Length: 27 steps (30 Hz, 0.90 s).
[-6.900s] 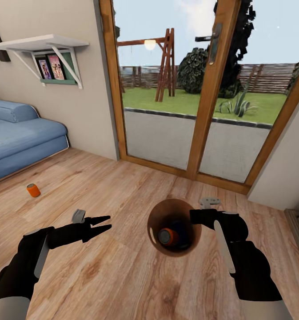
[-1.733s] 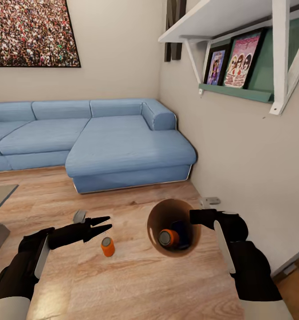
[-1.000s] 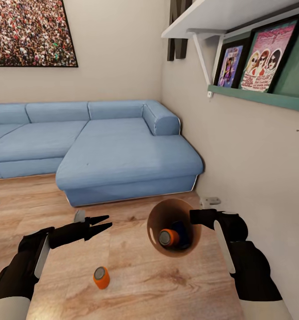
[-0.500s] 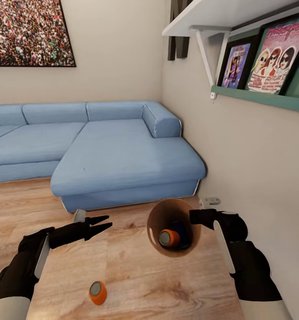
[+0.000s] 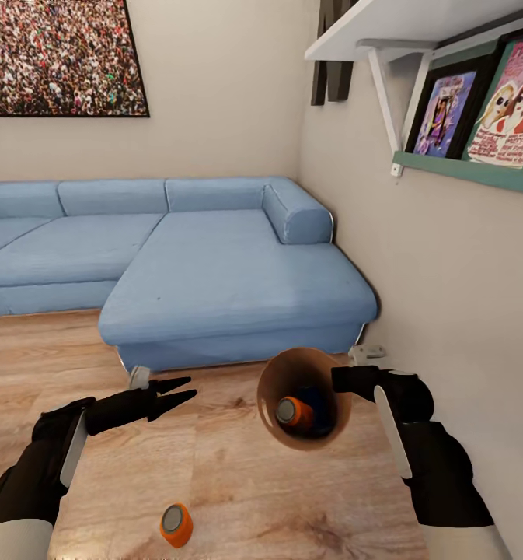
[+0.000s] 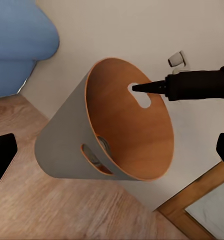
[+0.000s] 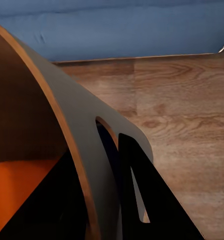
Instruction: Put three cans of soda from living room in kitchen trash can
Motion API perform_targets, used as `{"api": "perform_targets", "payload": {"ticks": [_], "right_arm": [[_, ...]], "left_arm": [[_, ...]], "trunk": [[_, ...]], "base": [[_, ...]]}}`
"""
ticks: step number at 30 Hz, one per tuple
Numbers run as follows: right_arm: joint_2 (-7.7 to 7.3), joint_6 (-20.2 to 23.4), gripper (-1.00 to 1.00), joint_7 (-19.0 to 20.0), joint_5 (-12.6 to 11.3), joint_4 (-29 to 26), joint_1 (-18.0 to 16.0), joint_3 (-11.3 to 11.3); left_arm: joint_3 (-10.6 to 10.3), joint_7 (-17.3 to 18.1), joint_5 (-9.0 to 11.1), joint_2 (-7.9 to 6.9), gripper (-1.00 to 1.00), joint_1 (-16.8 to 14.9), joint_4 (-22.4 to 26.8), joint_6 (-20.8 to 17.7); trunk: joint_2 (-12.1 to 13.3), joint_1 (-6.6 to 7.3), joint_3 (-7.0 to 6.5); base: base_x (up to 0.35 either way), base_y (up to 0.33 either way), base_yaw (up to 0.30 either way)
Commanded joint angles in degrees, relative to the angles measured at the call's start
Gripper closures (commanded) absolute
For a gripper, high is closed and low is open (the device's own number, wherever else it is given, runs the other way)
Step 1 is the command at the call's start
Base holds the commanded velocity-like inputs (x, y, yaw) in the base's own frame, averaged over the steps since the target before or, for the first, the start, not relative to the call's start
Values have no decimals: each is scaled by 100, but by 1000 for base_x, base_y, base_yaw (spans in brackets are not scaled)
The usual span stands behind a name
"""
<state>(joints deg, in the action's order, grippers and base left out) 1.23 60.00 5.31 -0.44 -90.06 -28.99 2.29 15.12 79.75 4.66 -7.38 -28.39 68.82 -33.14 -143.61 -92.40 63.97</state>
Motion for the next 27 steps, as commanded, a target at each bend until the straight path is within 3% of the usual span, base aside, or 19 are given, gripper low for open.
{"api": "perform_targets", "payload": {"ticks": [1, 11, 27], "right_arm": [[1, 0, 100, 5, -62, -3, -2, 0], [-6, 0, 100, 5, -53, -3, -2, -34], [-18, 0, 100, 5, -60, -3, -2, -32]], "left_arm": [[0, -5, 0, 0, -100, 0, 0, 0], [0, -15, 0, 0, -100, 0, 8, 0], [0, -16, 0, 0, -100, 0, 16, 0]], "trunk": [[0, 1, -1], [0, 1, -1], [0, 1, -1]], "base": [[1, 0, 250], [0, 0, 230], [0, 0, 16]]}}
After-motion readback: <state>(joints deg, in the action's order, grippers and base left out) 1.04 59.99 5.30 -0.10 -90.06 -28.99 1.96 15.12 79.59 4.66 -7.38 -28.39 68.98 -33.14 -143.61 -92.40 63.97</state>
